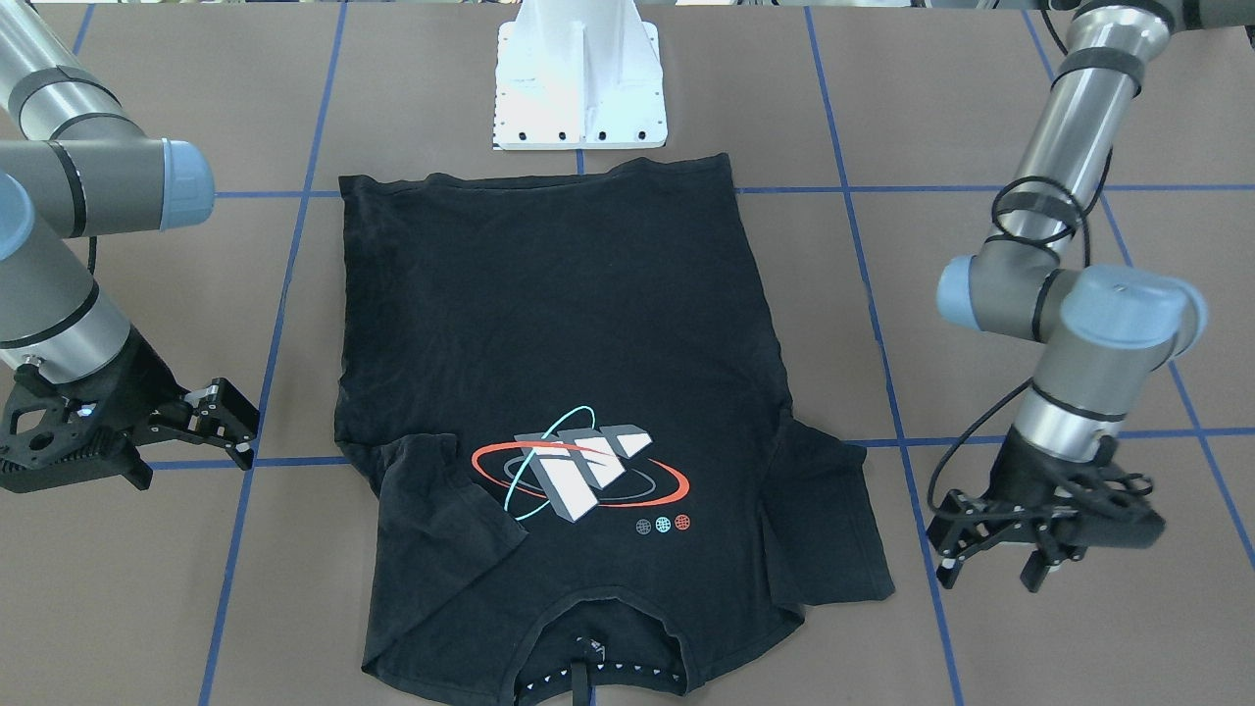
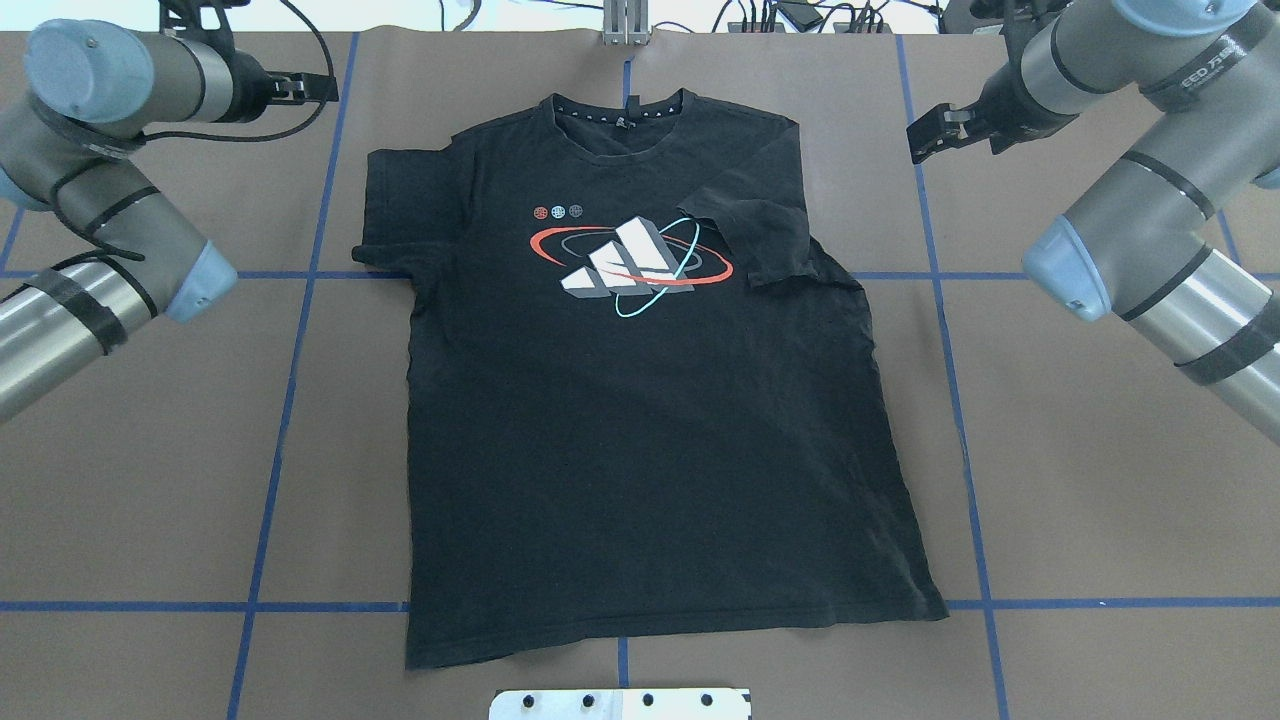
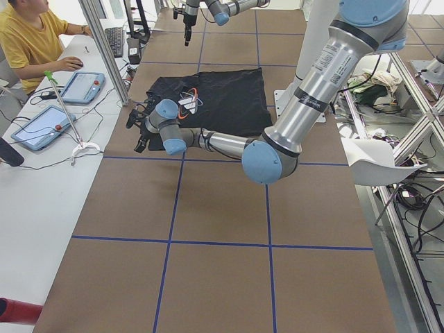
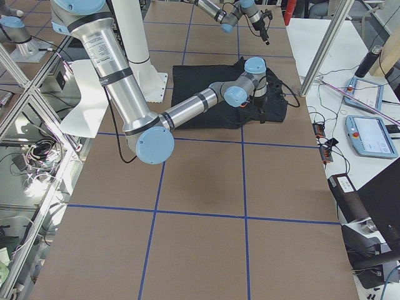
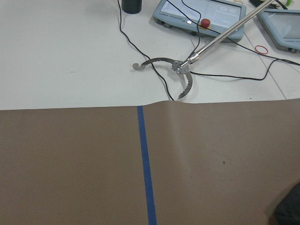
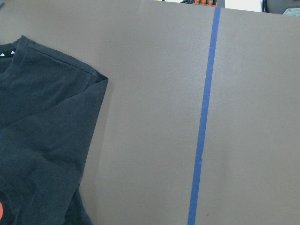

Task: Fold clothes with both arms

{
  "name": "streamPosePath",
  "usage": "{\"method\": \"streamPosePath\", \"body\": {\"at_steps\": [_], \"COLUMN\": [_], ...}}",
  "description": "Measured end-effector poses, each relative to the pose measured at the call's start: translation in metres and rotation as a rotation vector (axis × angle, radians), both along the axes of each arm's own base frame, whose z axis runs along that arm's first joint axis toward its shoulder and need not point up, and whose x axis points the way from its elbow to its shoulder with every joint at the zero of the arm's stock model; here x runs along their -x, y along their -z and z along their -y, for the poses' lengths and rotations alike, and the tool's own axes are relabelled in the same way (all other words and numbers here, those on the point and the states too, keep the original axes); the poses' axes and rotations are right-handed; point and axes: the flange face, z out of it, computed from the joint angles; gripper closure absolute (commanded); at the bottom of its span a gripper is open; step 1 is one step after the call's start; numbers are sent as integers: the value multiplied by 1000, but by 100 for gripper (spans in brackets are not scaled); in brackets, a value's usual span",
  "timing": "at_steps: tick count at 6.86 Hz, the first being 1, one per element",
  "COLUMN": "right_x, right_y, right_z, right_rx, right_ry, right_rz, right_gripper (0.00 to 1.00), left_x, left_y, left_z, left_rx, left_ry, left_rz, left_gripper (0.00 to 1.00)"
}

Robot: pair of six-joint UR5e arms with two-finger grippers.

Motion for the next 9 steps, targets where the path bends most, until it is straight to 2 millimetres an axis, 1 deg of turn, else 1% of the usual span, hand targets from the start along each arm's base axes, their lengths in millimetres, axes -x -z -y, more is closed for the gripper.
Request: {"method": "streamPosePath", "body": {"at_steps": [1, 3, 4, 5, 6, 7, 9], "right_x": [-1, 0, 0, 0, 0, 0, 0], "right_y": [-5, -8, -8, -9, -9, -9, -10], "right_z": [-1, -1, -1, -1, -1, -1, 0], "right_rx": [6, 11, 11, 12, 13, 13, 14], "right_ry": [0, 0, 0, 0, -1, -1, -1], "right_rz": [-4, -7, -8, -8, -9, -9, -10], "right_gripper": [0, 0, 0, 0, 0, 0, 0], "left_x": [-24, -57, -68, -76, -84, -89, -92], "left_y": [-6, -9, -9, -8, -7, -7, -10], "left_z": [-2, -14, -20, -25, -30, -33, -36], "left_rx": [7, 0, -4, -7, -9, -11, -10], "left_ry": [24, 36, 28, 16, 3, -5, -10], "left_rz": [14, 40, 45, 48, 49, 51, 54], "left_gripper": [1, 33, 44, 46, 46, 47, 48]}}
